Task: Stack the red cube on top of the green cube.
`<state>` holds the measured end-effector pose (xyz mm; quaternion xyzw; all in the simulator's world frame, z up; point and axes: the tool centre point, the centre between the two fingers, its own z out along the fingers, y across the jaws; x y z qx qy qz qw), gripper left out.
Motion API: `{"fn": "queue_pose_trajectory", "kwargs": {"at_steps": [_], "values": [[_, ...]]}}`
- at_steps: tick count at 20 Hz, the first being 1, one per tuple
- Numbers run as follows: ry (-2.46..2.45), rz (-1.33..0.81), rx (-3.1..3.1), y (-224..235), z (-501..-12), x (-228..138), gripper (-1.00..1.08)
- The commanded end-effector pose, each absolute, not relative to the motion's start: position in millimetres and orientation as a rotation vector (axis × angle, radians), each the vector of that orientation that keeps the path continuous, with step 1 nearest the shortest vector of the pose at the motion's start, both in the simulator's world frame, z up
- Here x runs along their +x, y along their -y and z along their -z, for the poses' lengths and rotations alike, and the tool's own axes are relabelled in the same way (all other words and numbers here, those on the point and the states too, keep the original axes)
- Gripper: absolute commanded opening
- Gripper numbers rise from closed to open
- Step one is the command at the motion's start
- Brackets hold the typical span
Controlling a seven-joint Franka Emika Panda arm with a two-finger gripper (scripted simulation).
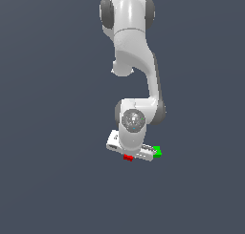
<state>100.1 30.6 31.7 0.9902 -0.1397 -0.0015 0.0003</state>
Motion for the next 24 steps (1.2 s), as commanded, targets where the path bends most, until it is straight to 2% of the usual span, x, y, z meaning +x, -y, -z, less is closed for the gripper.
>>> {"fn": "queue_pose_trajectory", "kwargs": {"at_steps": [1, 12, 24], "values": [[0.439, 0.001, 3.111, -31, -45, 101, -1.00], [0.439, 0.000, 3.111, -31, -113, 100, -1.00], [0.439, -0.001, 3.111, -43, -114, 99, -1.00]]}}
